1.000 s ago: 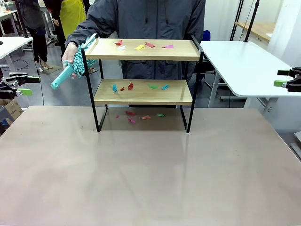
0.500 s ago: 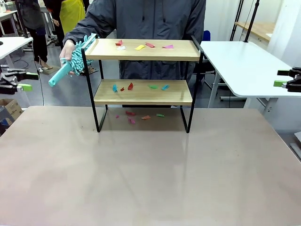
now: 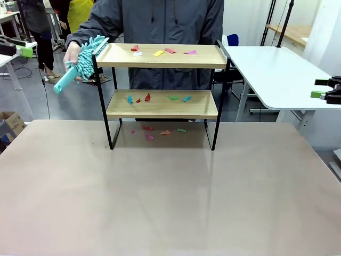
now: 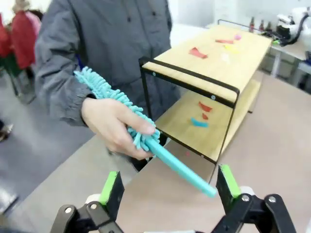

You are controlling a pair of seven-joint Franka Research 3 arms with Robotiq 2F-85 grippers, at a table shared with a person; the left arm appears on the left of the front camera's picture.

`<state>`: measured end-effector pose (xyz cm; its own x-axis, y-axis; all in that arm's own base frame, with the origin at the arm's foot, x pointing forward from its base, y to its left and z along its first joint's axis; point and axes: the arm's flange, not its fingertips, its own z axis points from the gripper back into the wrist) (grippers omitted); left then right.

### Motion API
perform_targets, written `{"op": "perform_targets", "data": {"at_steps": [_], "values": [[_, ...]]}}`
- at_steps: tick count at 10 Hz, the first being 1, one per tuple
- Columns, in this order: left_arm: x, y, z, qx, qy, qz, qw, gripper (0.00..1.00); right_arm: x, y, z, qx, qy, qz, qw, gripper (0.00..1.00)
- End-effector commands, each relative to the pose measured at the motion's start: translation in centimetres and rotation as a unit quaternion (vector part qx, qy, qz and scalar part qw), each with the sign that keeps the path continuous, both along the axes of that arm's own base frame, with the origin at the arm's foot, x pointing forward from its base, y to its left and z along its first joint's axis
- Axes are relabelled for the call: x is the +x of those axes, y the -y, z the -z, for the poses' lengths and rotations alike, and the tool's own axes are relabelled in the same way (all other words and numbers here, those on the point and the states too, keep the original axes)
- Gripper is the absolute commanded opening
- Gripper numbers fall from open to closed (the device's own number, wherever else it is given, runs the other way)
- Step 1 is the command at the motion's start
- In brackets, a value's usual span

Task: Clean the shelf.
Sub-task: Pick up the Duster handed by the human.

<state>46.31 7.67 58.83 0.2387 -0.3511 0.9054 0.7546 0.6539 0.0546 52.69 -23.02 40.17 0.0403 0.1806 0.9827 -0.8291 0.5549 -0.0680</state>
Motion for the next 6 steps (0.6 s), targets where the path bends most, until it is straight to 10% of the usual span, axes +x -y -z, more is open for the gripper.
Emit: {"op": "perform_targets", "data": {"at_steps": [1, 6], "values": [[-2.5, 4.5, -1.0, 0.025, -0.078, -0.103, 0.991, 1.0, 0.1, -0.2, -0.3, 0.0, 0.003, -0.001, 1.0, 1.0], [-3.7, 11.0, -1.2, 0.089, -0.128, -0.22, 0.963, 1.0, 0.1, -0.2, -0.3, 0.0, 0.003, -0.001, 1.0, 1.0]]}}
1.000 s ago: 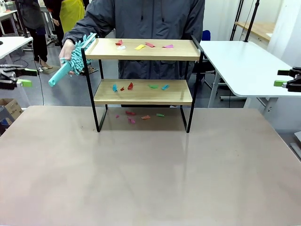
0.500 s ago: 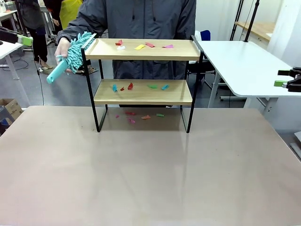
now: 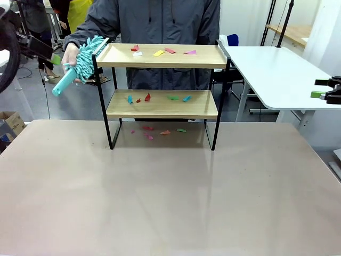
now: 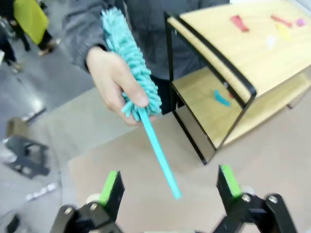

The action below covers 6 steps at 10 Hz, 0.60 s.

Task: Clean the shelf.
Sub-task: Pick up the Duster handed by the human.

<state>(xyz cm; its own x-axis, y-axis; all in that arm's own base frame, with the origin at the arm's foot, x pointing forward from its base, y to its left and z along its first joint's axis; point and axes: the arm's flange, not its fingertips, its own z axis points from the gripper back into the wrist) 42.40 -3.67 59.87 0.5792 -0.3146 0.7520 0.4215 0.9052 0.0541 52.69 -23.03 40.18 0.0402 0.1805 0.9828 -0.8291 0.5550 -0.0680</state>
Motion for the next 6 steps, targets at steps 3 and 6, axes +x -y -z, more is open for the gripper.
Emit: {"op": "perform_targets", "data": {"at_steps": [3, 6], "values": [[0.0, 0.0, 0.0, 0.0, 0.0, 0.0, 1.0, 1.0, 0.08, -0.24, -0.27, 0.0, 0.003, -0.001, 1.0, 1.0], [0.44, 0.2, 0.13, 0.004, -0.007, 0.006, 1.0, 1.0, 0.08, -0.24, -0.27, 0.0, 0.003, -0.001, 1.0, 1.0]]}}
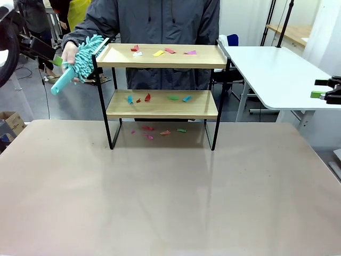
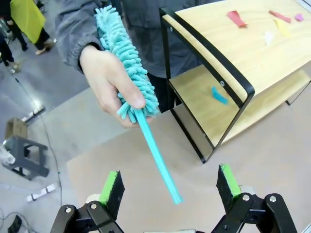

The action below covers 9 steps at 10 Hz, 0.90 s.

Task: Clean the shelf.
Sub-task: Pick up the Duster handed by the human.

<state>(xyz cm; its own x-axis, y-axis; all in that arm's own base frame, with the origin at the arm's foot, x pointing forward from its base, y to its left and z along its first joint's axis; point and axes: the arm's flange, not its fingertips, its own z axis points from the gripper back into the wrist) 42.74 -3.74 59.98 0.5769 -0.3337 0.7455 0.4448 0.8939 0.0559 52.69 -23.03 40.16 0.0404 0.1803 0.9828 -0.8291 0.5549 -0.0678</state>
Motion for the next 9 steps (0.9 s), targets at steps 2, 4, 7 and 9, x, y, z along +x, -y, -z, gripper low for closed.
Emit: {"op": "perform_targets", "data": {"at_steps": [2, 4, 7, 9], "values": [[1.2, 1.3, 0.6, 0.005, -0.022, -0.054, 0.998, 1.0, 0.1, -0.2, -0.3, 0.0, 0.003, -0.001, 1.0, 1.0], [2.9, 2.1, 1.8, 0.018, -0.063, -0.091, 0.994, 1.0, 0.1, -0.2, -0.3, 0.0, 0.003, -0.001, 1.0, 1.0], [4.1, 3.4, 3.9, 0.036, -0.09, -0.135, 0.986, 1.0, 0.1, -0.2, -0.3, 0.0, 0.003, -0.001, 1.0, 1.0], [4.9, 3.5, 4.9, 0.031, -0.095, -0.139, 0.985, 1.0, 0.1, -0.2, -0.3, 0.0, 0.003, -0.001, 1.0, 1.0]]}}
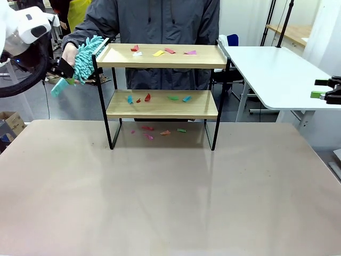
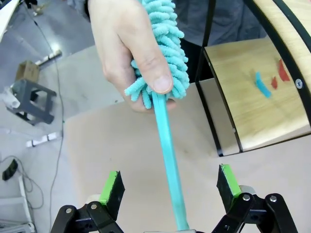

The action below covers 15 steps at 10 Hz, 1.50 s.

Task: Clean the shelf.
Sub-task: Pick up the Duster handed by the human.

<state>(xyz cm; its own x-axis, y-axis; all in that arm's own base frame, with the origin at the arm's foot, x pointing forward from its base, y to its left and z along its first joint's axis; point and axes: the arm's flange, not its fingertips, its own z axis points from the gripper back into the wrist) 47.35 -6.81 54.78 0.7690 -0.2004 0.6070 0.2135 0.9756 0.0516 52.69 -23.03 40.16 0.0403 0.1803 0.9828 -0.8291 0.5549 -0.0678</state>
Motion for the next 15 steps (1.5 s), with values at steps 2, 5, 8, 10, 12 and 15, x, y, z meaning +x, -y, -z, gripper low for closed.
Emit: {"op": "perform_targets", "data": {"at_steps": [2, 5, 8, 10, 12, 15], "values": [[0.5, 0.7, 0.34, 0.007, -0.011, -0.019, 1.0, 1.0, 0.07, -0.24, -0.28, 0.0, 0.003, -0.001, 1.0, 1.0], [-0.04, 0.51, 0.73, 0.022, -0.025, 0.003, 0.999, 0.42, 0.07, -0.24, -0.28, 0.0, 0.003, -0.001, 1.0, 1.0], [-0.04, 0.55, 0.83, 0.02, -0.029, 0.002, 0.999, 0.26, 0.07, -0.24, -0.28, 0.0, 0.003, -0.001, 1.0, 1.0], [-0.15, 0.51, 0.75, 0.017, -0.027, -0.003, 0.999, 0.0, 0.07, -0.24, -0.28, 0.0, 0.003, -0.001, 1.0, 1.0], [0.04, 0.48, 0.91, 0.017, -0.03, -0.01, 0.999, 0.0, 0.07, -0.24, -0.28, 0.0, 0.003, -0.001, 1.0, 1.0], [0.06, 0.4, 0.86, 0.011, -0.025, -0.025, 0.999, 0.0, 0.07, -0.24, -0.28, 0.0, 0.003, -0.001, 1.0, 1.0]]}}
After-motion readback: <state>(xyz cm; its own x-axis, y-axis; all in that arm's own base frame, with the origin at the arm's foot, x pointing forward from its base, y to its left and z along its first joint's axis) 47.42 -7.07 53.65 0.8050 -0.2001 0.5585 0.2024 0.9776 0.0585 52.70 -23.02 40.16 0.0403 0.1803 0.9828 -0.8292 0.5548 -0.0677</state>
